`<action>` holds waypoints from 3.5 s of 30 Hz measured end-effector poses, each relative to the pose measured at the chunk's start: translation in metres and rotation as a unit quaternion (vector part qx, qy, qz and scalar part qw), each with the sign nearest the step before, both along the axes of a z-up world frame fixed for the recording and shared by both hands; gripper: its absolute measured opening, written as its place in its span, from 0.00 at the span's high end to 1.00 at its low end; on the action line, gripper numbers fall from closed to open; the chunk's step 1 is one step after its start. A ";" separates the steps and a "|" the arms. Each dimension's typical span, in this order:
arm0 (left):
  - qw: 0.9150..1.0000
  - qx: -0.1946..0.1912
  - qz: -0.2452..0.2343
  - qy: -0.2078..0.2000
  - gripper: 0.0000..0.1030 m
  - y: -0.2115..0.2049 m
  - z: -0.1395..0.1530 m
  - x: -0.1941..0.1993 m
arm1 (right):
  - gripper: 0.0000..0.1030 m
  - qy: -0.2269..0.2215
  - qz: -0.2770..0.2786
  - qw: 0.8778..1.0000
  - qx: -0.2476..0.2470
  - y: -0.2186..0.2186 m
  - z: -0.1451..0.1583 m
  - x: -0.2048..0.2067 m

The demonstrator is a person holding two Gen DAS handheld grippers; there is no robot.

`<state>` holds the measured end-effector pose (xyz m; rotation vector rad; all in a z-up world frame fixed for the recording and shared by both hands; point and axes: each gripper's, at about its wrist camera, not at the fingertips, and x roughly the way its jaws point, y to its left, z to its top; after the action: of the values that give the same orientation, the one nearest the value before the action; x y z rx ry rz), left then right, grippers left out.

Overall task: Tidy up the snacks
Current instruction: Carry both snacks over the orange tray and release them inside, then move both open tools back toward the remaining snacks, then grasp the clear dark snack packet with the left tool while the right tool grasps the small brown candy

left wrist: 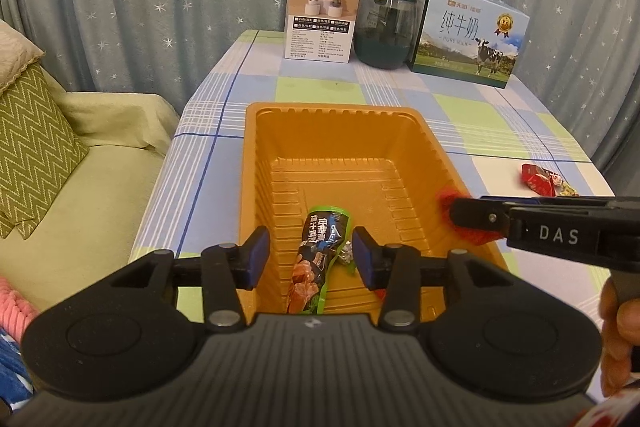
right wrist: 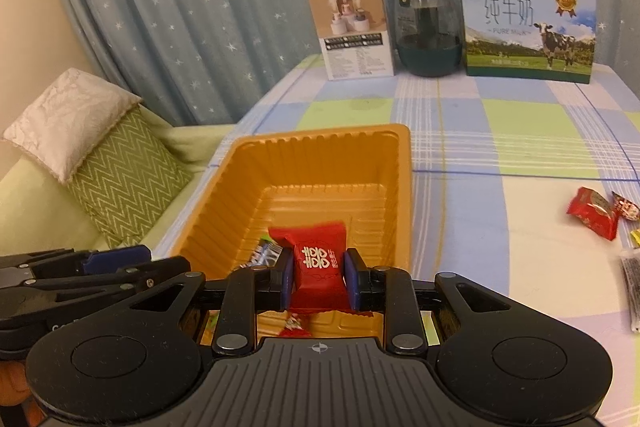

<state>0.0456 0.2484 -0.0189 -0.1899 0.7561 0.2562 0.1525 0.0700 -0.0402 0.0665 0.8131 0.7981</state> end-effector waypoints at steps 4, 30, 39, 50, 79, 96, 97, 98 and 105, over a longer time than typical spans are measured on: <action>1.000 0.001 0.003 -0.005 0.56 0.000 0.004 -0.004 | 0.55 0.008 -0.016 1.000 0.012 -0.008 0.001 0.001; 0.998 0.003 -0.044 -0.037 0.34 -0.075 0.051 -0.033 | 0.53 0.013 -0.138 0.990 0.016 -0.141 0.043 -0.046; 0.995 -0.006 -0.083 -0.047 0.30 -0.121 0.055 -0.030 | 0.48 0.016 -0.188 0.982 0.011 -0.198 0.044 -0.059; 0.990 -0.013 -0.131 -0.045 0.27 -0.174 0.051 -0.016 | 0.45 0.021 -0.241 0.970 0.007 -0.258 0.042 -0.070; 0.984 -0.034 -0.177 -0.016 0.25 -0.251 0.011 0.056 | 0.44 0.018 -0.303 0.952 -0.023 -0.329 0.010 -0.034; 0.983 -0.058 -0.172 0.003 0.33 -0.289 -0.053 0.133 | 0.44 0.002 -0.292 0.955 -0.044 -0.342 -0.035 0.042; 0.983 -0.060 -0.174 0.004 0.33 -0.291 -0.055 0.137 | 0.45 0.002 -0.295 0.955 -0.042 -0.342 -0.036 0.046; 0.983 -0.061 -0.176 0.006 0.33 -0.293 -0.058 0.141 | 0.45 0.003 -0.298 0.954 -0.041 -0.343 -0.038 0.049; 0.981 -0.070 -0.181 0.009 0.35 -0.306 -0.078 0.169 | 0.45 0.007 -0.312 0.949 -0.049 -0.349 -0.044 0.060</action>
<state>0.2151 -0.0580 -0.0966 -0.1792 0.8116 -0.1425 0.2128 -0.2791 -0.0842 0.2298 0.7810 0.1575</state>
